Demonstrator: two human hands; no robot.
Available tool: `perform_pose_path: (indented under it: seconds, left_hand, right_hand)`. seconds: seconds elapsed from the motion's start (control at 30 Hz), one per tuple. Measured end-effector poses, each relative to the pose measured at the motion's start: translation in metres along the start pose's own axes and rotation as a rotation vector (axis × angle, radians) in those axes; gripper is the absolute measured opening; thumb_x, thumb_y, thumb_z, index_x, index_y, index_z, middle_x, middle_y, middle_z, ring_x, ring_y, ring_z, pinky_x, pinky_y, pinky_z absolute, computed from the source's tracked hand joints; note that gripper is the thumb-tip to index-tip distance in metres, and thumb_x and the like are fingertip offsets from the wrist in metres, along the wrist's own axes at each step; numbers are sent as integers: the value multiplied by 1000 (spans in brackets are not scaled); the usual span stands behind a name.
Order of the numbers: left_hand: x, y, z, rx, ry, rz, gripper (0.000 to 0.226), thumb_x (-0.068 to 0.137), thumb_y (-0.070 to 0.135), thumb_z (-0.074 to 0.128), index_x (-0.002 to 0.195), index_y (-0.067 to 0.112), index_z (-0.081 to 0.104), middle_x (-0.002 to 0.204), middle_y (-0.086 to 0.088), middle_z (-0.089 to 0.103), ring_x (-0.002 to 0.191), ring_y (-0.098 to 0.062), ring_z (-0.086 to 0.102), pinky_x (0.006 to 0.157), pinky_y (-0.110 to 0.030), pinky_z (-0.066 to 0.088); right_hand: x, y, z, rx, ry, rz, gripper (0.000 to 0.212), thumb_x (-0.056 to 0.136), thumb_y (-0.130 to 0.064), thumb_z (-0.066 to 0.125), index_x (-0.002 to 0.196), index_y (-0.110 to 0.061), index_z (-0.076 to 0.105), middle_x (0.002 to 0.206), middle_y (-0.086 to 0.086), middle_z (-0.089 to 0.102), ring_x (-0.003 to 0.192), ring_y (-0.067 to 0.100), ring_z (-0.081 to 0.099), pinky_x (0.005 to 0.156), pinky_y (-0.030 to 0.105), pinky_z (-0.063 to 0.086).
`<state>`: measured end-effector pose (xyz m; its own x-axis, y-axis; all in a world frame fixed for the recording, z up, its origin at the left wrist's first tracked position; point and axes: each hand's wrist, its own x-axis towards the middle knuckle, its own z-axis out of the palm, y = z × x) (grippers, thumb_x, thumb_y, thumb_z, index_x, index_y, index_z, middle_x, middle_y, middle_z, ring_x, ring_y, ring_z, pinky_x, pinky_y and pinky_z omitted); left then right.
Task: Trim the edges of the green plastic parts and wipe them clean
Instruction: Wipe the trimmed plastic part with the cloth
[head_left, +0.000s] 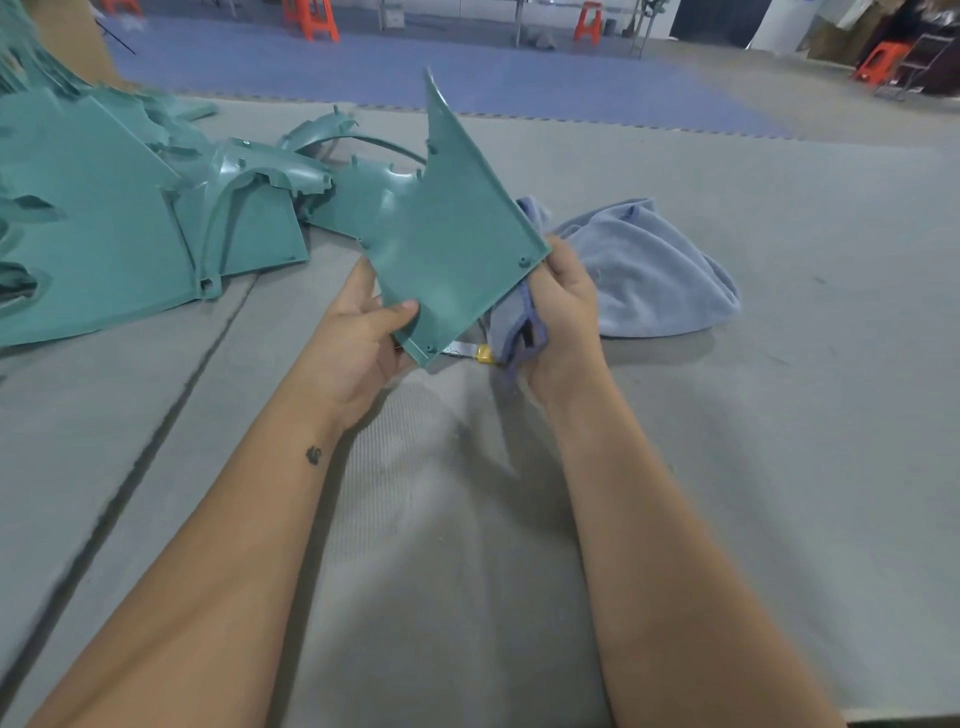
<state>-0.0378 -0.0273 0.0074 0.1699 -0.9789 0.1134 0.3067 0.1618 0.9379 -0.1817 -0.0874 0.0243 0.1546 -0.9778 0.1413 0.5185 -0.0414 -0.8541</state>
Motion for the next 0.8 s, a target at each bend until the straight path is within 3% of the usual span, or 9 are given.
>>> perform_pose_path:
  seconds: [0.1, 0.2, 0.27, 0.3, 0.37, 0.43, 0.57, 0.67, 0.8]
  left_hand:
    - [4, -4, 1, 106, 71, -11, 75, 100, 3, 44, 152, 43, 8, 128, -1, 63, 107, -15, 66, 80, -33, 55]
    - [5, -6, 9, 279, 117, -11, 49, 102, 16, 43, 138, 49, 42, 155, 3, 32, 132, -14, 47, 105, -39, 43]
    - [3, -3, 17, 114, 158, -86, 34, 99, 25, 47, 130, 35, 59, 160, -4, 23, 121, -18, 58, 89, -35, 52]
    - [1, -1, 20, -28, 114, -124, 39, 98, 33, 47, 133, 20, 59, 155, -13, 32, 109, -21, 65, 79, -33, 56]
    - [-2, 0, 21, -213, 18, -133, 60, 98, 50, 37, 130, 4, 58, 133, -22, 56, 110, -32, 64, 88, -40, 56]
    - [-4, 2, 18, -282, 59, -103, 68, 95, 61, 31, 117, 7, 68, 117, -21, 66, 111, -32, 64, 94, -42, 53]
    - [-3, 4, 10, -502, 83, -142, 59, 97, 55, 41, 90, 8, 75, 89, -8, 71, 88, -18, 71, 76, -27, 56]
    - [-5, 9, 3, -517, 161, -127, 59, 98, 57, 36, 100, 9, 70, 98, -12, 72, 94, -20, 71, 78, -32, 59]
    - [-5, 14, 1, -656, 173, -136, 60, 98, 54, 38, 135, 9, 52, 132, -10, 60, 124, -21, 57, 104, -33, 45]
  right_hand:
    - [-4, 0, 4, -94, -72, -41, 22, 97, 0, 53, 83, -14, 63, 74, 0, 68, 76, 15, 62, 79, 32, 51]
    - [-12, 7, 14, -281, -134, -127, 23, 93, 5, 56, 84, -16, 59, 76, 1, 65, 70, 6, 61, 67, 17, 49]
    - [-16, 13, 21, -362, -132, -195, 25, 90, 7, 58, 92, -18, 56, 86, 7, 66, 80, 9, 62, 74, 19, 51]
    - [-18, 17, 23, -426, -135, -246, 26, 89, 7, 60, 95, -18, 55, 87, 9, 65, 80, 9, 60, 75, 19, 50]
    - [-22, 24, 27, -578, -190, -348, 24, 88, 5, 62, 98, -17, 57, 85, 5, 62, 75, 5, 57, 71, 16, 48]
    - [-24, 28, 29, -736, -252, -515, 17, 85, 7, 63, 96, -5, 64, 87, 3, 61, 79, 10, 56, 74, 19, 46]
    - [-28, 34, 35, -866, -330, -782, 18, 79, 10, 67, 95, 4, 72, 98, 15, 68, 95, 24, 60, 89, 27, 46]
    - [-33, 36, 38, -835, -518, -673, 26, 86, 7, 60, 111, 4, 69, 106, 13, 71, 103, 23, 63, 98, 28, 46]
    - [-28, 36, 41, -1054, -536, -624, 35, 93, -7, 56, 126, 0, 62, 126, 12, 65, 123, 26, 56, 108, 39, 39]
